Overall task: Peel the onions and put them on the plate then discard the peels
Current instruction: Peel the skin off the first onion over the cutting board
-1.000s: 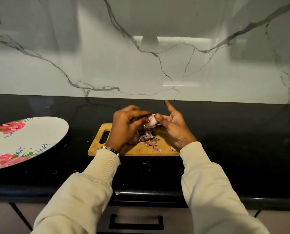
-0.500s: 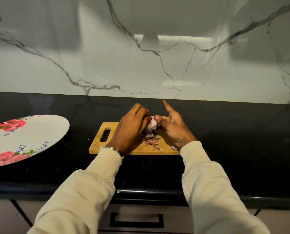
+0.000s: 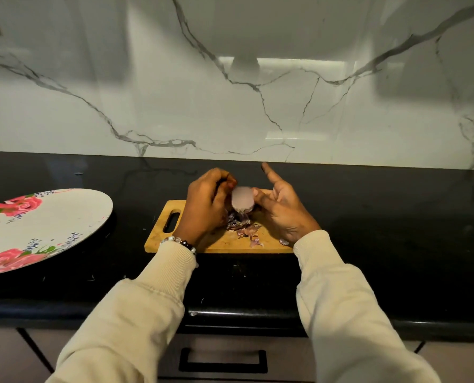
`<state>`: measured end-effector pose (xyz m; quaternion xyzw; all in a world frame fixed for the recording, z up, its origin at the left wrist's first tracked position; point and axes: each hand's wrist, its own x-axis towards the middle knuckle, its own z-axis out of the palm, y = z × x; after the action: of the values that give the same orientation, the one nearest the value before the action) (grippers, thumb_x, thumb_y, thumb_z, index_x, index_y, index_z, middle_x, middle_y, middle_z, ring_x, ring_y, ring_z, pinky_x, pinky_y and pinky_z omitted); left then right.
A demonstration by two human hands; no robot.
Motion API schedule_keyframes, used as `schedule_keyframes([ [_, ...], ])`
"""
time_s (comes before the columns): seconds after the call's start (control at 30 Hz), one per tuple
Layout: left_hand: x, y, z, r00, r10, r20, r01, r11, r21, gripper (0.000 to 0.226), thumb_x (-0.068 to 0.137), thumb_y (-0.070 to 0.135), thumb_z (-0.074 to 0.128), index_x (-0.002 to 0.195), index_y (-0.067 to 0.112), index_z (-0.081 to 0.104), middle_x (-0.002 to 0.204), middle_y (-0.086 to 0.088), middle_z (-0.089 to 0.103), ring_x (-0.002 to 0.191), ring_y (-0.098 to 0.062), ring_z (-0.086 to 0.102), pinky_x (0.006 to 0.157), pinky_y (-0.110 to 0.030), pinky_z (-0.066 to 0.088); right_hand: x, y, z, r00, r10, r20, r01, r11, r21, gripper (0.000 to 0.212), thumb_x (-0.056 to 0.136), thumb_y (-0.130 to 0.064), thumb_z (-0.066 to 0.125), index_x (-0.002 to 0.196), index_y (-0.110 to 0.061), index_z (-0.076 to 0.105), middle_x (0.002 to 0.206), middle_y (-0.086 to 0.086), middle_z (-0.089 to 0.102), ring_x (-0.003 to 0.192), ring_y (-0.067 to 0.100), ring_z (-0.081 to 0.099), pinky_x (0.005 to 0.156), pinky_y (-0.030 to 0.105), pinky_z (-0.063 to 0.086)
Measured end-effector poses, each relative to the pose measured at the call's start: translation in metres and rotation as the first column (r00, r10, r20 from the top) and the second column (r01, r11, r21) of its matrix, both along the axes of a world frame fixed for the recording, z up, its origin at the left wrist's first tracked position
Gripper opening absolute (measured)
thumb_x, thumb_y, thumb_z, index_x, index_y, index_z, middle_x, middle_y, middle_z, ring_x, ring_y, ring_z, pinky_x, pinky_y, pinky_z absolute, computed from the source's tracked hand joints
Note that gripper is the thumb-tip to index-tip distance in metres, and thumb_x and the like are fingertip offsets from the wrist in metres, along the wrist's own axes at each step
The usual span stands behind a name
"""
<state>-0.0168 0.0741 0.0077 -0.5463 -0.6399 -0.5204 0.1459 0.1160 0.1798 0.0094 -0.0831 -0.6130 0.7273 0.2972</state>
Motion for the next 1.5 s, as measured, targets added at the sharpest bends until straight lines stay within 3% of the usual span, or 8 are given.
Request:
schedule_keyframes([
  [0.17, -0.003, -0.007, 0.004, 0.969, -0.058, -0.239, 0.045, 0.997, -0.059, 0.026, 0.086, 0.025, 0.062, 0.102, 0.011, 0.076, 0.093, -0.004, 0.071, 0.083, -0.008, 0.062, 0.077, -0.003, 0.041, -0.002, 0.005, -0.001, 0.997, -0.073, 0.020, 0.072, 0.996, 0.044, 0.078, 0.099, -0.006, 0.052, 0.158, -0.020, 0.002, 0.092, 0.010, 0.075, 0.088, 0.021, 0.072, 0.081, 0.034, 0.059],
  [0.43, -0.003, -0.007, 0.002, 0.935, -0.031, -0.353, 0.020, 0.999, -0.036, 0.019, 0.086, 0.020, 0.066, 0.095, 0.007, 0.077, 0.090, -0.005, 0.072, 0.078, -0.014, 0.067, 0.073, -0.019, 0.050, -0.001, 0.003, -0.001, 0.994, -0.085, 0.070, 0.079, 0.993, 0.086, 0.080, 0.098, -0.007, 0.055, 0.158, -0.022, 0.004, 0.095, 0.013, 0.074, 0.087, 0.018, 0.073, 0.071, 0.025, 0.057],
  [0.6, 0.001, -0.002, -0.001, 0.927, 0.028, -0.374, -0.040, 0.999, -0.026, 0.030, 0.092, 0.026, 0.053, 0.097, 0.004, 0.073, 0.095, -0.008, 0.068, 0.079, -0.022, 0.066, 0.068, -0.031, 0.054, -0.002, 0.000, -0.001, 0.994, -0.088, 0.068, 0.082, 0.992, 0.092, 0.078, 0.099, -0.003, 0.052, 0.158, -0.022, 0.004, 0.097, 0.013, 0.074, 0.087, 0.018, 0.072, 0.075, 0.027, 0.058],
  [0.83, 0.009, 0.000, 0.001, 0.991, 0.102, -0.085, -0.104, 0.994, -0.020, 0.021, 0.090, 0.022, 0.052, 0.091, 0.007, 0.066, 0.087, -0.001, 0.064, 0.076, -0.012, 0.056, 0.063, -0.013, 0.038, 0.000, -0.003, 0.001, 0.998, -0.039, 0.044, 0.035, 0.995, 0.096, 0.078, 0.099, -0.005, 0.052, 0.158, -0.024, 0.006, 0.098, 0.014, 0.074, 0.090, 0.023, 0.072, 0.075, 0.032, 0.059],
  [1.1, 0.011, -0.002, 0.005, 0.966, 0.050, 0.253, -0.047, 0.999, -0.017, 0.008, 0.097, 0.011, 0.054, 0.097, 0.011, 0.062, 0.086, 0.009, 0.063, 0.077, 0.005, 0.058, 0.062, -0.003, 0.042, -0.001, -0.003, 0.000, 0.996, -0.027, 0.090, 0.017, 0.993, 0.118, 0.082, 0.097, -0.004, 0.054, 0.158, -0.024, 0.004, 0.111, 0.013, 0.073, 0.108, 0.028, 0.068, 0.089, 0.038, 0.057],
  [1.2, 0.010, -0.002, 0.004, 0.962, 0.050, 0.267, -0.051, 0.999, -0.005, 0.007, 0.097, 0.012, 0.055, 0.098, 0.011, 0.061, 0.089, 0.005, 0.065, 0.079, 0.001, 0.060, 0.063, -0.004, 0.044, -0.002, -0.002, 0.001, 0.994, -0.038, 0.107, 0.023, 0.990, 0.137, 0.094, 0.090, -0.011, 0.063, 0.158, -0.026, 0.000, 0.117, 0.014, 0.071, 0.114, 0.030, 0.065, 0.103, 0.053, 0.048],
  [1.3, 0.010, -0.002, 0.003, 0.965, 0.076, 0.249, -0.085, 0.996, 0.028, 0.006, 0.096, 0.010, 0.056, 0.096, 0.012, 0.060, 0.088, 0.009, 0.063, 0.080, 0.001, 0.060, 0.065, -0.004, 0.044, -0.001, -0.001, 0.003, 0.993, -0.041, 0.112, 0.028, 0.993, 0.111, 0.111, 0.073, -0.018, 0.074, 0.158, -0.029, 0.002, 0.117, 0.011, 0.071, 0.114, 0.026, 0.066, 0.104, 0.054, 0.046],
  [1.5, 0.009, 0.000, 0.002, 0.970, 0.087, 0.228, -0.095, 0.995, 0.025, 0.007, 0.096, 0.010, 0.056, 0.099, 0.010, 0.062, 0.088, 0.007, 0.062, 0.079, 0.002, 0.058, 0.066, -0.003, 0.043, -0.001, 0.001, 0.003, 0.989, -0.119, 0.090, 0.109, 0.988, 0.108, 0.106, 0.075, 0.008, 0.074, 0.157, -0.028, 0.017, 0.108, 0.009, 0.068, 0.101, 0.023, 0.071, 0.091, 0.048, 0.057],
])
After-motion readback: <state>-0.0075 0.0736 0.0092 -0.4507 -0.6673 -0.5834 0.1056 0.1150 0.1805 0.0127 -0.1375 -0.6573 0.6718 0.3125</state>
